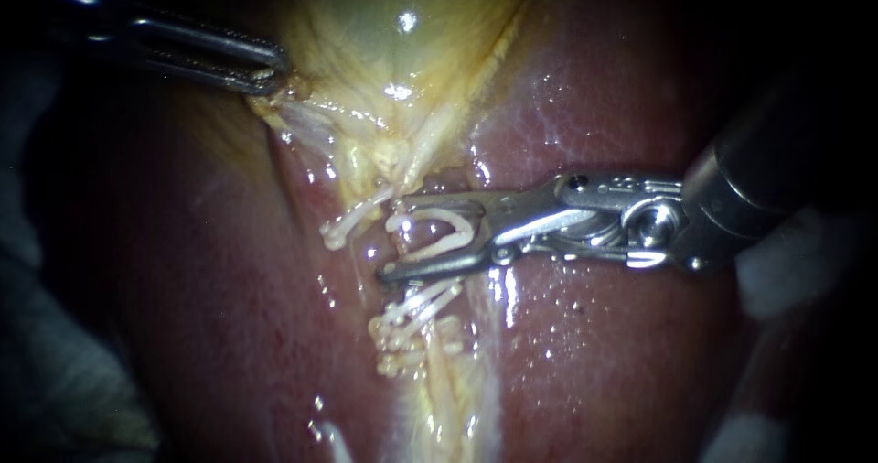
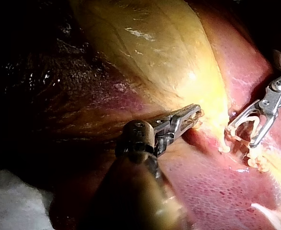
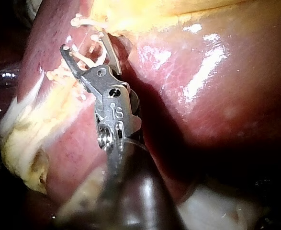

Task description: Clipping third clip right tube

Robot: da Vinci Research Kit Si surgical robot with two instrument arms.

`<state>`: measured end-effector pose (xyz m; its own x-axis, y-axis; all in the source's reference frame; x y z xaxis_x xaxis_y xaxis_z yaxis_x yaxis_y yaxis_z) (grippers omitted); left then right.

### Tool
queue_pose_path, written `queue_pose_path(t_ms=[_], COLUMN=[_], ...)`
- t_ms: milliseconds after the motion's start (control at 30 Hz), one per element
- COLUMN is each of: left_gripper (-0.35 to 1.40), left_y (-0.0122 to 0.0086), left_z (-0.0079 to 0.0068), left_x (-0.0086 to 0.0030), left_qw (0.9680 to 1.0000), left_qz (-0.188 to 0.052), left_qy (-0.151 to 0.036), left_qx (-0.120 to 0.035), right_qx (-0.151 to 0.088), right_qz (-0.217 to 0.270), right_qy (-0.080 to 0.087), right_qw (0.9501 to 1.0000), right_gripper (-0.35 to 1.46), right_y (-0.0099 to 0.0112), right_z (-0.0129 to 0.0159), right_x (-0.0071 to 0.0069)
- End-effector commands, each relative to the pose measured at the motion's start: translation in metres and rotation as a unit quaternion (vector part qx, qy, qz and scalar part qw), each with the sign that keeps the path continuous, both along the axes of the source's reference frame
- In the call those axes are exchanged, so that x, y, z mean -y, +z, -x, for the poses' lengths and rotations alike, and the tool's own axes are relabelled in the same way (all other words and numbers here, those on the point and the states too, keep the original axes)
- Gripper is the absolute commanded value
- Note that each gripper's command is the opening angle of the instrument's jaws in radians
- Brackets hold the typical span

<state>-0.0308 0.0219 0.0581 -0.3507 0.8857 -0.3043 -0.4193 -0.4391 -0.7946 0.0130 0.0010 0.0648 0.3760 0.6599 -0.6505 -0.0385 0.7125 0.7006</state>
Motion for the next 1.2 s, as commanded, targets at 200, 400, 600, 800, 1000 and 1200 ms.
queue_pose_path(t_ms=[200,400,600,800,1000,1200], left_gripper=[-0.35,-0.35,-0.35,-0.35,-0.35,-0.35], left_y=[0.0000,0.0000,0.0000,0.0000,0.0000,0.0000], left_z=[-0.0001,-0.0001,-0.0001,-0.0001,-0.0001,-0.0001], left_x=[0.0000,0.0000,0.0000,0.0000,0.0000,0.0000], left_qw=[1.0000,1.0000,1.0000,1.0000,1.0000,1.0000], left_qz=[0.000,0.000,0.000,0.000,0.000,0.000], left_qy=[0.000,0.000,0.000,0.000,0.000,0.000], left_qx=[0.000,0.000,0.000,0.000,0.000,0.000], right_qx=[-0.003,-0.007,-0.011,-0.011,-0.012,-0.012], right_qz=[-0.003,-0.009,-0.012,-0.013,-0.013,-0.013], right_qy=[-0.003,-0.008,-0.014,-0.014,-0.015,-0.014], right_qw=[1.0000,0.9999,0.9998,0.9998,0.9997,0.9997], right_gripper=[0.50,0.50,0.50,0.50,0.50,0.49], right_y=[-0.0015,-0.0034,-0.0042,-0.0046,-0.0047,-0.0045], right_z=[0.0010,0.0035,0.0059,0.0068,0.0072,0.0072], right_x=[0.0000,-0.0003,-0.0006,-0.0008,-0.0010,-0.0011])
